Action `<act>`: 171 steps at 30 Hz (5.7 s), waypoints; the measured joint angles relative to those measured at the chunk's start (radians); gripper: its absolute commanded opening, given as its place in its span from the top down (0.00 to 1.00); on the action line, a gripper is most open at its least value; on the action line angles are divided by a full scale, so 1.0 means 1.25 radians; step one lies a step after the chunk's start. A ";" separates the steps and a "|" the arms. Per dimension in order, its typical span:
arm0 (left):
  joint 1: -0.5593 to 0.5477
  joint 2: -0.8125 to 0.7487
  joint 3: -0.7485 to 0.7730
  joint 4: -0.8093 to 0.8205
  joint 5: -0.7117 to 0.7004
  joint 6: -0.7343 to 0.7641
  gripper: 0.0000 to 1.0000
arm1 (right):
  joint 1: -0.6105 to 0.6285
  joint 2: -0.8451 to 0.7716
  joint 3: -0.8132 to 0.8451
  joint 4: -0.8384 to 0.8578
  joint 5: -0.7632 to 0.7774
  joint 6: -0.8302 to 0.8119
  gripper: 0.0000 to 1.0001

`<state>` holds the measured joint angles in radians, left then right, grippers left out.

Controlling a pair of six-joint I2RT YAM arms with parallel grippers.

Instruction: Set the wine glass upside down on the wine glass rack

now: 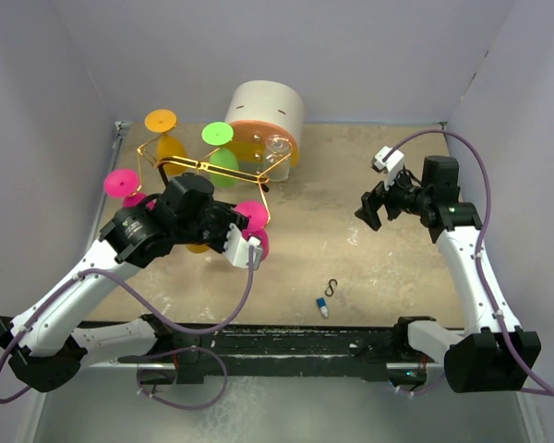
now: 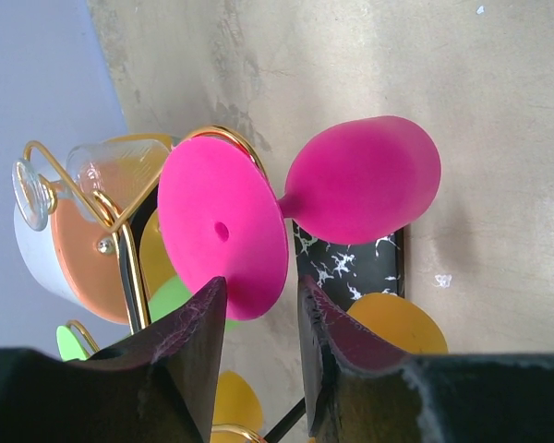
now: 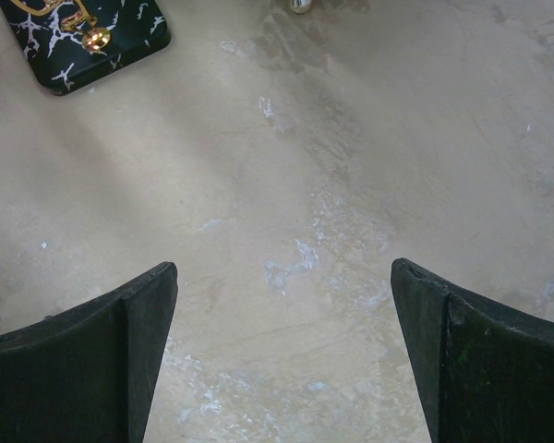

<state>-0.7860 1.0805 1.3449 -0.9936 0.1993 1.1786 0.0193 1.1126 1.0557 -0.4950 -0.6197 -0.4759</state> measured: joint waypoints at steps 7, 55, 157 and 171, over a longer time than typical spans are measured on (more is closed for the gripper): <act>0.000 0.000 0.018 -0.016 0.008 -0.007 0.57 | 0.000 0.000 0.000 0.000 0.000 0.000 0.00; 0.551 -0.165 -0.040 0.423 -0.308 -0.773 0.01 | -0.001 -0.057 0.107 0.229 0.526 0.284 0.00; 0.576 -0.257 -0.106 0.393 -0.219 -0.844 0.01 | -0.053 -0.235 0.143 0.078 0.485 0.251 0.00; 0.576 -0.257 -0.108 0.394 -0.226 -0.845 0.01 | -0.056 -0.237 0.133 0.084 0.482 0.253 0.00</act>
<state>-0.0666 0.7597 1.2095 -0.5011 -0.0830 0.1223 -0.0513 0.8169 1.2217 -0.3901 -0.0166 -0.1600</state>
